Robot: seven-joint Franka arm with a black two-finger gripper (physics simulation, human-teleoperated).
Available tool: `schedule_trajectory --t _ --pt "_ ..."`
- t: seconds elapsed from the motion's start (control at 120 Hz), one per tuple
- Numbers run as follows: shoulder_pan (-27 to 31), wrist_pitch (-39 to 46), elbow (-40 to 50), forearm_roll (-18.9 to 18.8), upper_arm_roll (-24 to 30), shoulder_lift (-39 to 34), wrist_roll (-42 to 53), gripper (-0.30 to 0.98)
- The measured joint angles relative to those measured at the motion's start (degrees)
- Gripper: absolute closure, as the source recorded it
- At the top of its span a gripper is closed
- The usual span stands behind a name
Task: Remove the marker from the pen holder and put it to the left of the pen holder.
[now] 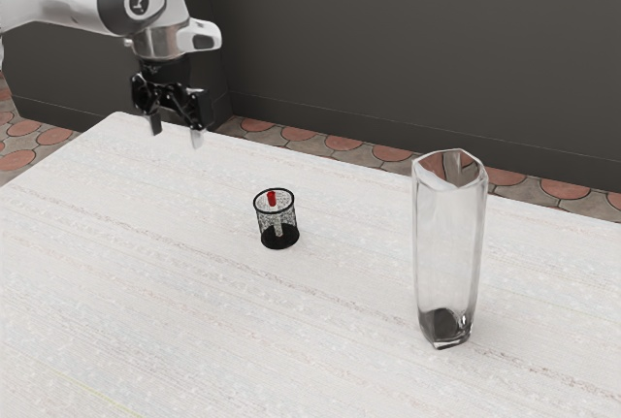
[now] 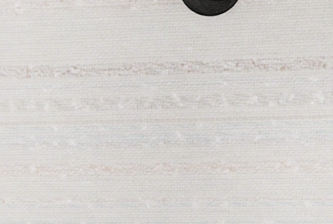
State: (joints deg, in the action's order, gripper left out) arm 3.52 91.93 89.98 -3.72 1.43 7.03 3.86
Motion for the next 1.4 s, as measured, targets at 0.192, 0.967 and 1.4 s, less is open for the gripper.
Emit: schedule_trajectory --t 0.192,0.967,1.4 --pt "-9.46 6.87 -11.23 -4.63 -8.19 16.71 0.52 0.0" --pt "-7.34 32.03 -6.72 10.36 -6.48 27.52 -8.72 0.0" --pt "-7.45 35.36 -0.29 9.46 -4.69 23.93 -11.87 0.15"
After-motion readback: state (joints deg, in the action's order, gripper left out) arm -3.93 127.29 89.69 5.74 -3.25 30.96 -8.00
